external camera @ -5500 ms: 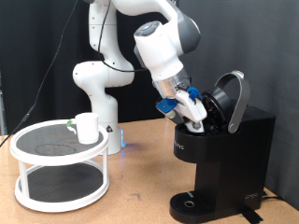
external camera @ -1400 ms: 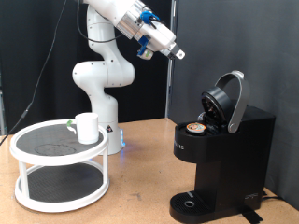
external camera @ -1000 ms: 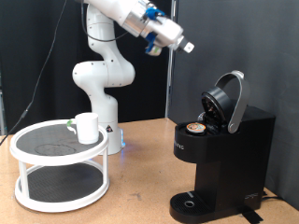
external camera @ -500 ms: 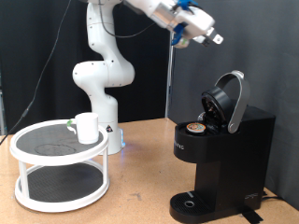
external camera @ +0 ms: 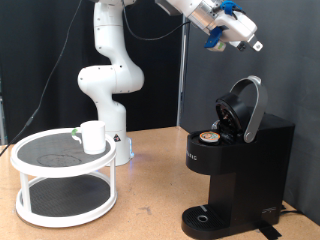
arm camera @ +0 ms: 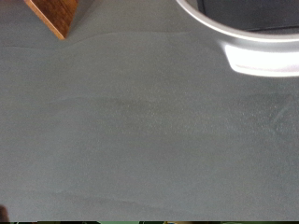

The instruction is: Make a cup of coffee with the keurig machine

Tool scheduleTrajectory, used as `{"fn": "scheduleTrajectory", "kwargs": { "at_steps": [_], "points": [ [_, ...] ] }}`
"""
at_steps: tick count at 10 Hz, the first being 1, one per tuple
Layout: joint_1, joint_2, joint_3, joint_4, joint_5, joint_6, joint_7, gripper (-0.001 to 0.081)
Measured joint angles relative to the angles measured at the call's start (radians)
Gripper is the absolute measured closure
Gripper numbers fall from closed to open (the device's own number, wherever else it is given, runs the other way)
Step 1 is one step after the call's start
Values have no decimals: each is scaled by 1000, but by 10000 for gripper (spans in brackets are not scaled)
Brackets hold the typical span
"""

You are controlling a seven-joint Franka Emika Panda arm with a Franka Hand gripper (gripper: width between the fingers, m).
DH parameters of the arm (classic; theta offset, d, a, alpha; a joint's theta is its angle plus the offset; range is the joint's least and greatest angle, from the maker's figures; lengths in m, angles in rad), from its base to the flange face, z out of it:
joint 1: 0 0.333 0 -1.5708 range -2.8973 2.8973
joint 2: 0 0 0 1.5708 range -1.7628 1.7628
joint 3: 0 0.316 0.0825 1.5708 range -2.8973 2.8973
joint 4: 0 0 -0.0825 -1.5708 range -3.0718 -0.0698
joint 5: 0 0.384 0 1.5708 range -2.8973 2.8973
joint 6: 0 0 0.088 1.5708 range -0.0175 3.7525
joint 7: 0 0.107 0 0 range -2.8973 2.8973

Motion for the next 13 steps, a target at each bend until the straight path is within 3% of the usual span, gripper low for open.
{"fn": "scheduleTrajectory", "kwargs": {
  "at_steps": [3,5,8,13],
  "points": [
    [8,14,19,18,-22,-68,11,72],
    [16,39,70,30,-77,-39,62,72],
    [31,74,135,46,-88,29,86,72],
    [33,79,170,59,-153,25,129,72]
  ]
}}
